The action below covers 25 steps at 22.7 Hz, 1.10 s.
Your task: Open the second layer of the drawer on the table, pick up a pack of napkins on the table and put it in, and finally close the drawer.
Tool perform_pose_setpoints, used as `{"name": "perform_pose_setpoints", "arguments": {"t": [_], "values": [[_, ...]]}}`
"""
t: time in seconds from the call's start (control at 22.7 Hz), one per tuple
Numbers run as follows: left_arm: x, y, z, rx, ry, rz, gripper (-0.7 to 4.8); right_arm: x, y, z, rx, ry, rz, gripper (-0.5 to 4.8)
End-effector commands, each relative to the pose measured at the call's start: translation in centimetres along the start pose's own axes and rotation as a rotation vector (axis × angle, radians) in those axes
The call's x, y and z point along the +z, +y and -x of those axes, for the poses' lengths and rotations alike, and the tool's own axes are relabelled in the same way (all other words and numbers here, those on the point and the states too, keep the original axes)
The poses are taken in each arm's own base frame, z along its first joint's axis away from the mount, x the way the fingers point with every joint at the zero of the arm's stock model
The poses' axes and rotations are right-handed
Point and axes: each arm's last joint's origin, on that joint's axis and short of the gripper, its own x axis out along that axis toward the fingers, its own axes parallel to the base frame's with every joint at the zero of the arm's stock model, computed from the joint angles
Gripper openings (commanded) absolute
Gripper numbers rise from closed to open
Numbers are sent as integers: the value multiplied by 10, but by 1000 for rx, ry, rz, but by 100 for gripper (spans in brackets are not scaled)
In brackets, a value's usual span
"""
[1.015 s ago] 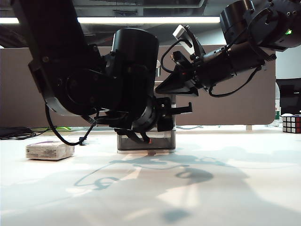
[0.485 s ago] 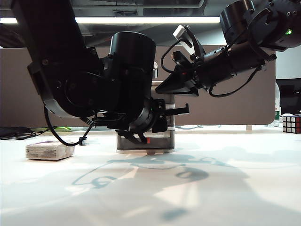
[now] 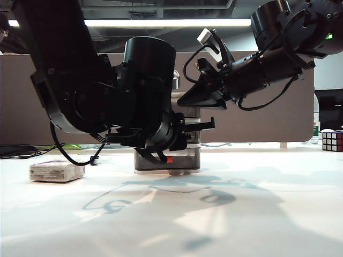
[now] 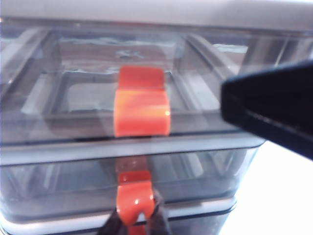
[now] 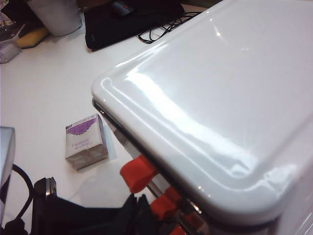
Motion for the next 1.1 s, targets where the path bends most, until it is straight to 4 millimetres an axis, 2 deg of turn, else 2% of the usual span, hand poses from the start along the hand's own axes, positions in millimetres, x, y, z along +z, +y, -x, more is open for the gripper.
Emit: {"name": "perform_pose_setpoints", "arguments": {"t": [0.04,0.57,0.71,0.75,1.1], "values": [[3,1,-2,1,-14,9,-6,5,1,0,3,-21,16,-5],[3,2,-2,-10,-11,6,1,4,1,0,3,-11,13,-5],[2,2,-2,-31,-6,5,119,4,1,0,3,-11,13,-5],[2,2,-2,-30,-6,5,143,4,1,0,4,-11,13,-5],[4,2,-3,-24,-17,15,147,3,0,0,2,-8,18,-4]]}}
